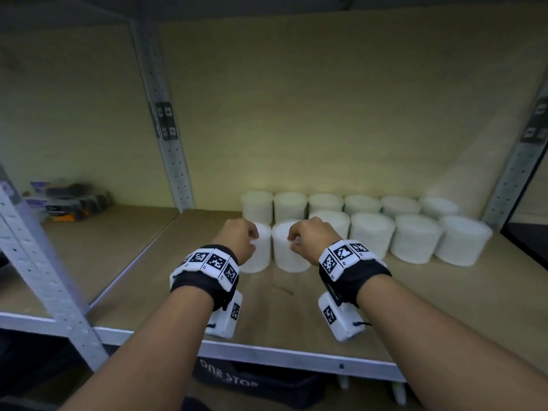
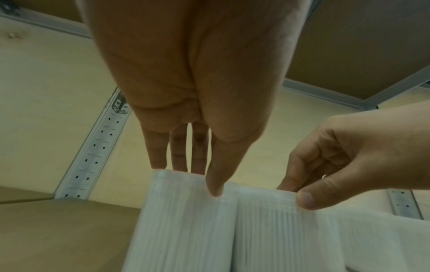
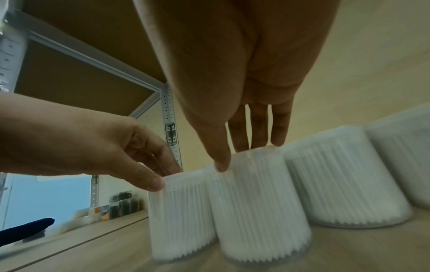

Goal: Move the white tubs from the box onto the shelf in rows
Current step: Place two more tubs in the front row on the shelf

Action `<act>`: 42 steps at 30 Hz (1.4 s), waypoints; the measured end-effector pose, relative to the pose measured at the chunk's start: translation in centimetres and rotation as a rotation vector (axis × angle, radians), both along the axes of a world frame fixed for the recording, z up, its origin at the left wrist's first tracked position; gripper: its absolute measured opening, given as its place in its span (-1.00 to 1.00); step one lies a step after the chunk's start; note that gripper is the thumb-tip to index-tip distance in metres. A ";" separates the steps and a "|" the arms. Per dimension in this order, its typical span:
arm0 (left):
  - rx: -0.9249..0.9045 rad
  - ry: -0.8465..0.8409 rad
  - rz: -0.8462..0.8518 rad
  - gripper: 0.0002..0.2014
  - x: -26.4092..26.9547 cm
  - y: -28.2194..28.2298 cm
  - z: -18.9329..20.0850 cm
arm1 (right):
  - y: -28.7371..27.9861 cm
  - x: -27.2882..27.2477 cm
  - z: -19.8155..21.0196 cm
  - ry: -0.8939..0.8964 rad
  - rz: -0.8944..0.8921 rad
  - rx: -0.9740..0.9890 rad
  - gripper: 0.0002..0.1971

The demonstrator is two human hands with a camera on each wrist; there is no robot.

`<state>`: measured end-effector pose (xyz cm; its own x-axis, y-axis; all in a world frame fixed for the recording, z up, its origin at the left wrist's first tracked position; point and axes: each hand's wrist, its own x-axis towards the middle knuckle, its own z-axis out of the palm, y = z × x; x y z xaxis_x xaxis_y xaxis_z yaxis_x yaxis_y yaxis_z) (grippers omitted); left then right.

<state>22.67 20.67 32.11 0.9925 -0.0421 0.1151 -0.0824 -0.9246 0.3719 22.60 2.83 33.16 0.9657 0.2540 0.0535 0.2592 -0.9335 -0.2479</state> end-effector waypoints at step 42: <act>-0.121 -0.034 -0.190 -0.62 8.4 -8.9 4.0 | -11.2 5.8 3.1 -0.044 -0.150 0.128 -0.62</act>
<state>31.09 11.81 36.06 0.9635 -0.2116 0.1642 -0.2651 -0.8402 0.4731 28.45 -8.41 36.24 0.9883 0.0954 0.1191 0.1325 -0.9239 -0.3589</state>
